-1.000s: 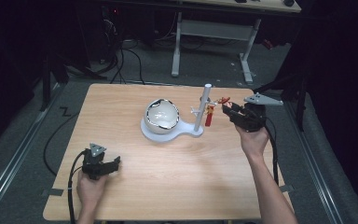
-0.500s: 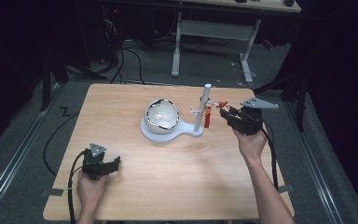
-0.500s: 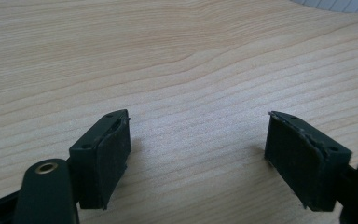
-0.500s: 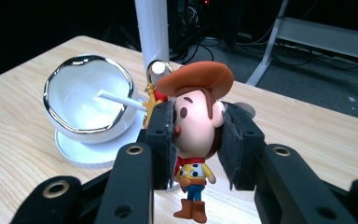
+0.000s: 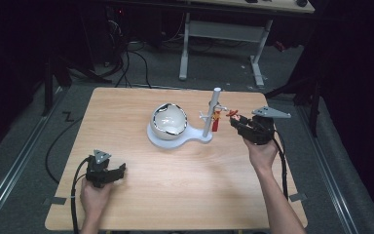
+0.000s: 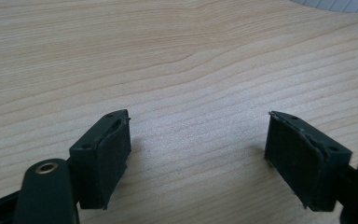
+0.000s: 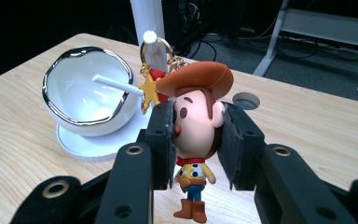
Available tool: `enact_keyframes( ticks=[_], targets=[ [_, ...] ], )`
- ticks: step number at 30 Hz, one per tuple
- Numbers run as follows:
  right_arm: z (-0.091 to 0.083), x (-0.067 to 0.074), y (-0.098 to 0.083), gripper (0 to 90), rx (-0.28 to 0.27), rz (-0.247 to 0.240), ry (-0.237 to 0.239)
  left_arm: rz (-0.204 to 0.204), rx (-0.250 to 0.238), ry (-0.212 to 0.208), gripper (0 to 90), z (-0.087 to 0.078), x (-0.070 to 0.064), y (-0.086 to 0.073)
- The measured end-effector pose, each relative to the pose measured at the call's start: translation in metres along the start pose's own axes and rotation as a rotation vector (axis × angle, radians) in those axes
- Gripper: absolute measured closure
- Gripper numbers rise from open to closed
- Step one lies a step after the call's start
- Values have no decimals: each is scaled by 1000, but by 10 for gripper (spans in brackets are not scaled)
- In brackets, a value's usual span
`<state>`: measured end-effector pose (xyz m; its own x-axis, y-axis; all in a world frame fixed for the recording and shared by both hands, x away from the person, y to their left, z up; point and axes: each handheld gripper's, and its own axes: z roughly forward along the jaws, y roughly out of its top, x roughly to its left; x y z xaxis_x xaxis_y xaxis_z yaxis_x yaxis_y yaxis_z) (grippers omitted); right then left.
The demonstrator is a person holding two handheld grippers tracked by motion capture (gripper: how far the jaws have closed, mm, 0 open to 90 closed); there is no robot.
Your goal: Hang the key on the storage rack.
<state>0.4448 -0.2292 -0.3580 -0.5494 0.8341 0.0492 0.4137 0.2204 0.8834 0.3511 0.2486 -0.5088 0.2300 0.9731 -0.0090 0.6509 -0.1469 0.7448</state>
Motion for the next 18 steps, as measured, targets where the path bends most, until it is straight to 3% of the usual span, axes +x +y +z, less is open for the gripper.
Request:
enact_keyframes(
  ticks=[18],
  targets=[
    [13,2,-19,667,29,17,4,0,0,0,229,0,0,0]
  ],
)
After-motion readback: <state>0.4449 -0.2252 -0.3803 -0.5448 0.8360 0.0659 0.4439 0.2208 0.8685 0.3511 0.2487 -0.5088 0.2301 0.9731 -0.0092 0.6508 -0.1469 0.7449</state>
